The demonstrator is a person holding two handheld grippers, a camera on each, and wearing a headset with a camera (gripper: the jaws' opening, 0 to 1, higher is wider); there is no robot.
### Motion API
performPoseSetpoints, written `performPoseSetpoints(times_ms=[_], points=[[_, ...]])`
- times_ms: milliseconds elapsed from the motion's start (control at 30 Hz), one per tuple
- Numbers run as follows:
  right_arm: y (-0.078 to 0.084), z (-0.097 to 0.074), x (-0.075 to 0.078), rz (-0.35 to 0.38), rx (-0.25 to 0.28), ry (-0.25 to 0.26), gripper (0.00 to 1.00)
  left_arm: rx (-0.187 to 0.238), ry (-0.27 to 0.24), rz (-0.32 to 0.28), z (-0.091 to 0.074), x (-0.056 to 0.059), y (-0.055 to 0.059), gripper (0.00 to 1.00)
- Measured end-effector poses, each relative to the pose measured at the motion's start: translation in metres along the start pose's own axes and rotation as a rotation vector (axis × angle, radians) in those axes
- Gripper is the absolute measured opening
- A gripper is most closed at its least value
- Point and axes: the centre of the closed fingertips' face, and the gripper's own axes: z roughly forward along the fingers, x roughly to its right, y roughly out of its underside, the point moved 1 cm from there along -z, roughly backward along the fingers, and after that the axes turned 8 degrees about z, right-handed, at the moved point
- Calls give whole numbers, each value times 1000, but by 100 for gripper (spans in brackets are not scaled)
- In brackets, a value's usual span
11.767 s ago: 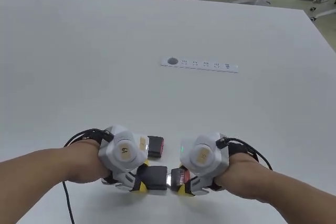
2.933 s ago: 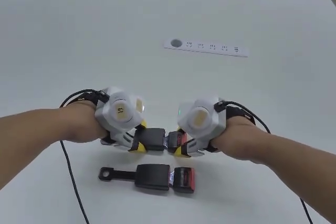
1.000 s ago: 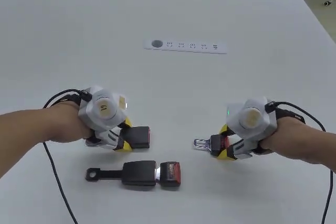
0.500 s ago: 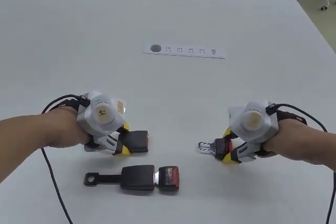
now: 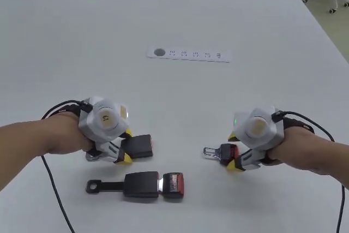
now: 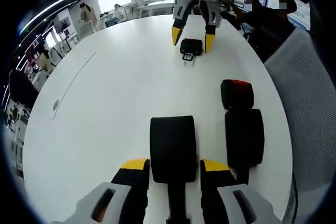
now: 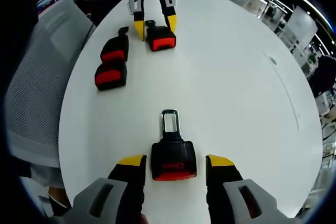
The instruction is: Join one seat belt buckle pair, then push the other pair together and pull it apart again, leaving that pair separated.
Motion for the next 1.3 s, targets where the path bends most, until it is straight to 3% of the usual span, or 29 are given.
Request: performPoseSetpoints(times_ms=[200, 300, 533, 600, 667, 800, 1000, 1200, 1300], points=[[-14, -15, -3, 55, 60, 30, 45, 26, -51, -17, -11, -9, -4, 43], [-17, -19, -4, 80, 94, 43, 46, 42, -72, -25, -19, -5, -10, 44], [-25, -35, -32, 148, 170, 67, 50, 81, -142, -100, -41, 11, -13, 52], [-24, -36, -37, 164, 182, 77, 52, 82, -154, -119, -45, 16, -5, 57], [-23, -39, -42, 205, 200, 96, 55, 95, -191, -165, -52, 21, -3, 61], [-18, -45, -55, 255, 230, 111, 60, 111, -230, -199, -66, 33, 4, 66], [-10, -47, -69, 385, 291, 124, 69, 103, -279, -277, -80, 51, 27, 75], [-2, -48, -79, 430, 330, 128, 84, 112, -324, -368, -91, 63, 48, 81], [1, -52, -86, 454, 335, 129, 86, 117, -343, -399, -97, 68, 49, 83]])
